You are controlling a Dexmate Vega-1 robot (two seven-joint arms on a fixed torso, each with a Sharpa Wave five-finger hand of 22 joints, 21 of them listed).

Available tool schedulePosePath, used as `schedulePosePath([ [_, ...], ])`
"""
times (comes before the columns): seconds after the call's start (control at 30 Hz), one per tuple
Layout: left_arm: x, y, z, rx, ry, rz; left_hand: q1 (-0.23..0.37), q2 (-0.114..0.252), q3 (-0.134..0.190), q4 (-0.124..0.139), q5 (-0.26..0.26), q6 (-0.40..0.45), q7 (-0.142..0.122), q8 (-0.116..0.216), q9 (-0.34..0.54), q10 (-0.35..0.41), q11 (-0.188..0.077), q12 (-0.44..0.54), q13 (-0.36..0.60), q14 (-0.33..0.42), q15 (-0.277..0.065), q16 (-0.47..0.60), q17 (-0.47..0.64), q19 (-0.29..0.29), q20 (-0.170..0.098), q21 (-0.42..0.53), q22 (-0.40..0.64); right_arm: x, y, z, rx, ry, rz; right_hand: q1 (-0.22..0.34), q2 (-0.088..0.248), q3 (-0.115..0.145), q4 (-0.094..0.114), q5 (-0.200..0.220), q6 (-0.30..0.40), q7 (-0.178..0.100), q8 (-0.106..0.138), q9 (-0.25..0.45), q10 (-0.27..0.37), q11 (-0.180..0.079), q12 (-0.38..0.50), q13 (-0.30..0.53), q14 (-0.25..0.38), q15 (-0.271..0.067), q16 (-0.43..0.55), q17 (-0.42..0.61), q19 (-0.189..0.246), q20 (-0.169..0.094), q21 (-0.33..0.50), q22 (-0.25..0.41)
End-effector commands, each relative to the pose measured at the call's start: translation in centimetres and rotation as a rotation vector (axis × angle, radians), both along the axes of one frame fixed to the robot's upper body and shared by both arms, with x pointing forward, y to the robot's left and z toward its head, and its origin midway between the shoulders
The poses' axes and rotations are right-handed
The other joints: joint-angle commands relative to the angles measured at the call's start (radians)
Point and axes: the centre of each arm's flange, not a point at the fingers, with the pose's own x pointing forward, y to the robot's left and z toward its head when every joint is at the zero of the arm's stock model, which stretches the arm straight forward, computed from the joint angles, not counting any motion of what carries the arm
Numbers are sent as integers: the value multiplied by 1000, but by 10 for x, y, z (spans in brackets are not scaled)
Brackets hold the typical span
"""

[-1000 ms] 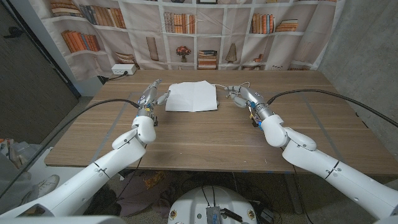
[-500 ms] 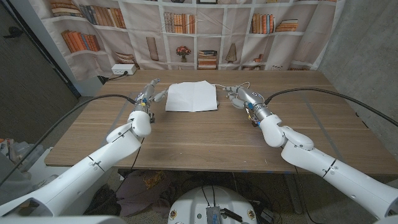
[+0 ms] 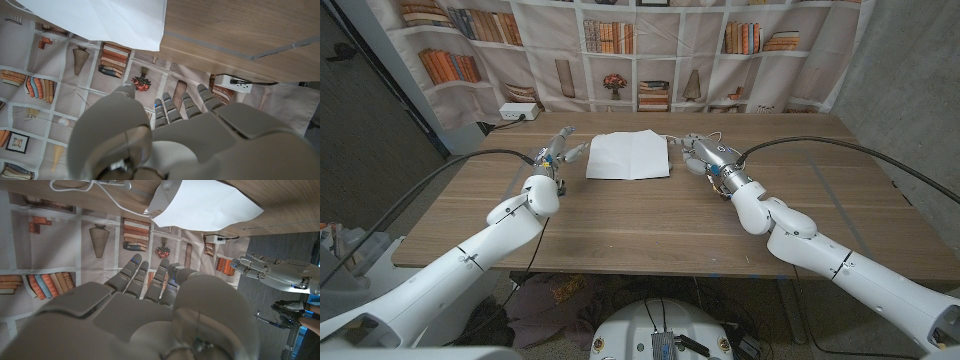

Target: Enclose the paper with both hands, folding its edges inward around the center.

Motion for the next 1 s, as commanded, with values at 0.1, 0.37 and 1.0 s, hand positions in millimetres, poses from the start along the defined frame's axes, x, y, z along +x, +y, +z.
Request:
schedulePosePath([
  [0.1,-1,4,0,-9,4,-4,-6,-4,0,5,-2,-5,-1,-9,3,3,1,1,1,1,-9,-3,3,-1,6,-3,3,8,20,8,-155,2,-8,19,-1,9,3,6,-24,-2,-5,2,-22,-6,3,4,-29,-128,-3,5,-25,-95,-7,2],
  [0.37,-3,5,0,-5,1,-8,-10,-6,-1,6,-3,-4,0,-12,3,3,-3,1,0,1,-9,-3,3,-2,6,-3,3,15,27,11,-201,30,-22,14,-3,-9,27,-4,-44,-2,-4,3,-44,4,4,5,-58,-119,-3,10,-48,-95,-12,2],
  [1.0,-3,2,-3,6,1,-36,-27,-29,-14,8,-5,-6,-8,-24,2,-6,-9,-5,-2,-8,-13,-8,1,-13,7,-8,3,25,45,21,-199,95,26,-512,-32,-311,137,-41,-62,102,11,7,-91,70,25,5,-100,-73,14,33,-69,-60,-15,-13],
])
